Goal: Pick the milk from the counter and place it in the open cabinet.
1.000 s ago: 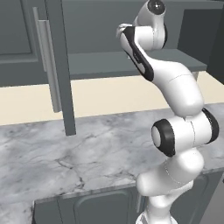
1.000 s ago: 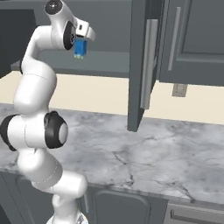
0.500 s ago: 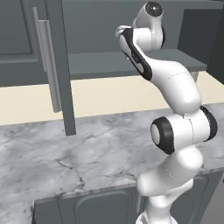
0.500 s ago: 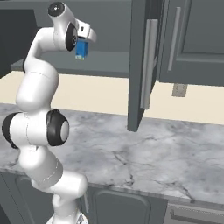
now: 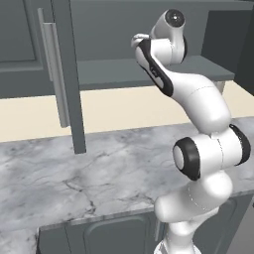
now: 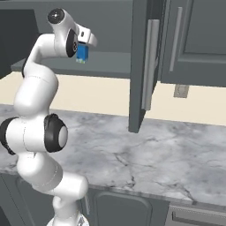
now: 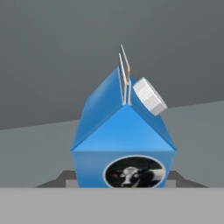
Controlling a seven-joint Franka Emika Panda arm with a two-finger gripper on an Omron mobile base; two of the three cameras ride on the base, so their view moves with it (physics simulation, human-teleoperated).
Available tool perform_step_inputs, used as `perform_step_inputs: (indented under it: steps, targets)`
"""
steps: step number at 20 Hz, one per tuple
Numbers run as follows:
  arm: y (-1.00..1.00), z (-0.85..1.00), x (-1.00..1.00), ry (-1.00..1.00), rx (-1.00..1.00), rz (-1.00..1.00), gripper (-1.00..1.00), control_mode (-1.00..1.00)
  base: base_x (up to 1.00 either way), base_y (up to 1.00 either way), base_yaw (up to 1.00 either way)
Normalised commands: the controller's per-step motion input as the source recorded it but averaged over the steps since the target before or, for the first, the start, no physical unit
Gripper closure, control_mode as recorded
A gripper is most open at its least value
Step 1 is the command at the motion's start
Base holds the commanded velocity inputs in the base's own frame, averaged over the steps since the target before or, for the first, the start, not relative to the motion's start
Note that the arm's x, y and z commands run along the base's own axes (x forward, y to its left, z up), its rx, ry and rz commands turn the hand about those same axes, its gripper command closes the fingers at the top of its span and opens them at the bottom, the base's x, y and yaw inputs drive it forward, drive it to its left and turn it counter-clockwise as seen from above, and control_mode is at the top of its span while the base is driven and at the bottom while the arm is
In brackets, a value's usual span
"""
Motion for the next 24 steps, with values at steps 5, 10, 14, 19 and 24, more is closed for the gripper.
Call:
perform_step_inputs:
  steps: [5,10,14,19,24]
  targets:
    - [0.00,-0.21,0.00,-0.09,0.00,0.00,1.00,-1.00,0.00,0.00,0.00]
    - [0.01,-0.21,0.00,-0.04,-0.01,0.00,1.00,-1.00,0.00,0.00,0.00]
    - [0.04,-0.19,0.00,-0.06,-0.04,0.00,1.00,-1.00,0.00,0.00,0.00]
    - [0.00,-0.22,0.00,0.00,-0.03,0.00,1.00,-1.00,0.00,0.00,0.00]
    - [0.00,-0.06,0.00,0.00,0.00,0.00,1.00,-1.00,0.00,0.00,0.00]
